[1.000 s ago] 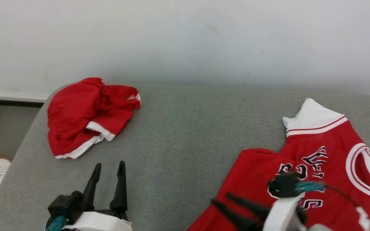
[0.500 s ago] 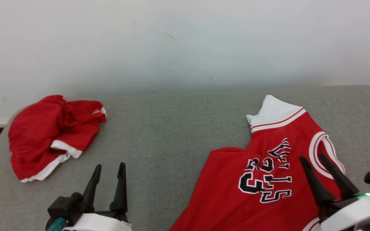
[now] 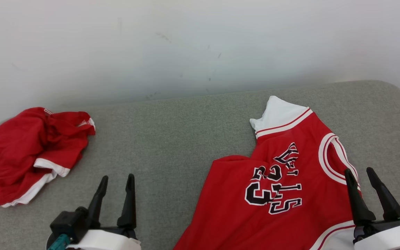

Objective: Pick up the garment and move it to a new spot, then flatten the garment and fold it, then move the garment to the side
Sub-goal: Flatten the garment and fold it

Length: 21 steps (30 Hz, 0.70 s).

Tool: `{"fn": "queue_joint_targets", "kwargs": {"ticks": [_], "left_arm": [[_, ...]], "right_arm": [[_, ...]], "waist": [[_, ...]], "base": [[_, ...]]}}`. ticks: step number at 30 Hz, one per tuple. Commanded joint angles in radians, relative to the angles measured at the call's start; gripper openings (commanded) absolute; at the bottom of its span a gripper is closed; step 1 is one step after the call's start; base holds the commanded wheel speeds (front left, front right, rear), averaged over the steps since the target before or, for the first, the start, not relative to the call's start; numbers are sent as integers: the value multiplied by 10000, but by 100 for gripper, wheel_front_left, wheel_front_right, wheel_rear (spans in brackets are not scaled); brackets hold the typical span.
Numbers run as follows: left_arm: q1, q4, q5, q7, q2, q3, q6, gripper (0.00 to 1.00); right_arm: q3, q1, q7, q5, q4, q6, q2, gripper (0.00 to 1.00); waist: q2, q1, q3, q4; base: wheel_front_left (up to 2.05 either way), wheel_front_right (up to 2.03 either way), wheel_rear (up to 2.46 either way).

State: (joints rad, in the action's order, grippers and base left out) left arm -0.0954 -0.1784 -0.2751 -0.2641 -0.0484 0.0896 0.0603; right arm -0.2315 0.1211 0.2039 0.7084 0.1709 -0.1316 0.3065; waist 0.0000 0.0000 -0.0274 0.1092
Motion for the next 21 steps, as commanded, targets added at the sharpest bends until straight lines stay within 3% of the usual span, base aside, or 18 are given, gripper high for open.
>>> {"fn": "queue_joint_targets", "kwargs": {"ticks": [1, 13, 21], "left_arm": [[1, 35, 28, -4, -39, -26, -5, 100], [-137, -56, 61, -4, -38, 109, 99, 100], [-1324, -1011, 227, 132, -38, 1030, 472, 100]], "right_arm": [[88, -143, 43, -127, -54, 19, -44, 100], [442, -249, -121, -582, -129, 19, -180, 100], [641, -36, -147, -646, -60, 19, -302, 100]], "waist": [[0, 0, -9, -16], [0, 0, -97, -146], [0, 0, -354, 148]], "base": [[0, 0, 0], [0, 0, 0], [0, 0, 0]]}}
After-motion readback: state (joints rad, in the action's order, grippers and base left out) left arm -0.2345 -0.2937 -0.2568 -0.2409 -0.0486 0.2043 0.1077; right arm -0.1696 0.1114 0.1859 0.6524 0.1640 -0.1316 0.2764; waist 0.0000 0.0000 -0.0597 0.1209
